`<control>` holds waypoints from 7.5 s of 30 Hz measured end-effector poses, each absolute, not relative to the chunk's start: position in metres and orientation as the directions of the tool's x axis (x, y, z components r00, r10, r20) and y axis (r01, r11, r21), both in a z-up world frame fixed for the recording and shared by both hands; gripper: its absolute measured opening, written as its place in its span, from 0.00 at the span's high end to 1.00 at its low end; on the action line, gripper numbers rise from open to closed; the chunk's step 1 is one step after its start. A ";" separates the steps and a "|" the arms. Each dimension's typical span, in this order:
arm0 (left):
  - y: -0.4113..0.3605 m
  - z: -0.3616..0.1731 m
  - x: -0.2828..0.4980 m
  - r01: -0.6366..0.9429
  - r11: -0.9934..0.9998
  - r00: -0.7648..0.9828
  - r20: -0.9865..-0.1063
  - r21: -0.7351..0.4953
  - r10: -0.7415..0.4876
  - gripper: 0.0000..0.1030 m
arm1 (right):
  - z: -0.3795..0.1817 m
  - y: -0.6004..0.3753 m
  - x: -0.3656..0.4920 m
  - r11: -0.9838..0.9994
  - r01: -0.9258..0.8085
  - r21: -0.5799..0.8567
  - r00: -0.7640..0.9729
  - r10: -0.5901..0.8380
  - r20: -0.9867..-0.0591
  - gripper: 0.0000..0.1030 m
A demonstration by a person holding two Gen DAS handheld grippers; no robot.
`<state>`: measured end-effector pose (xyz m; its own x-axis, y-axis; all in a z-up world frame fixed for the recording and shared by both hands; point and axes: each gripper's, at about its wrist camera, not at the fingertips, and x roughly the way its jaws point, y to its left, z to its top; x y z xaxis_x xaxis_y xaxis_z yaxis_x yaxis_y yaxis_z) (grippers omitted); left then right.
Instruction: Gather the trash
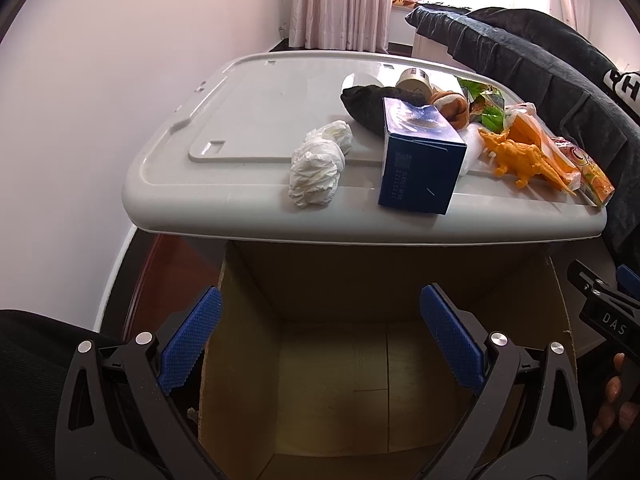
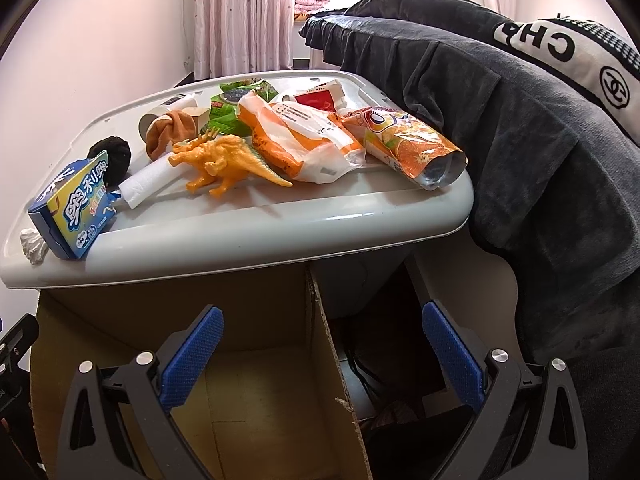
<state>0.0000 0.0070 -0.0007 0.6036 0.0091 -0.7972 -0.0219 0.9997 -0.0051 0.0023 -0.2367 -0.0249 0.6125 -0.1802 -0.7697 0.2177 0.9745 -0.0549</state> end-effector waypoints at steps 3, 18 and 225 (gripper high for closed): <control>0.007 0.000 -0.001 -0.031 0.999 0.611 -0.791 0.010 0.027 0.06 | -0.025 -0.238 0.001 0.974 0.220 -0.047 0.614 -0.176 -0.769 0.05; 0.002 0.000 -0.003 -0.027 0.999 0.626 -0.779 0.027 0.038 0.06 | -0.027 -0.238 0.003 0.974 0.223 -0.045 0.611 -0.176 -0.772 0.05; -0.020 -0.036 -0.025 0.076 0.997 0.464 -0.884 -0.025 -0.058 0.13 | -0.022 -0.229 -0.046 0.960 0.001 0.282 0.518 0.240 -0.821 0.23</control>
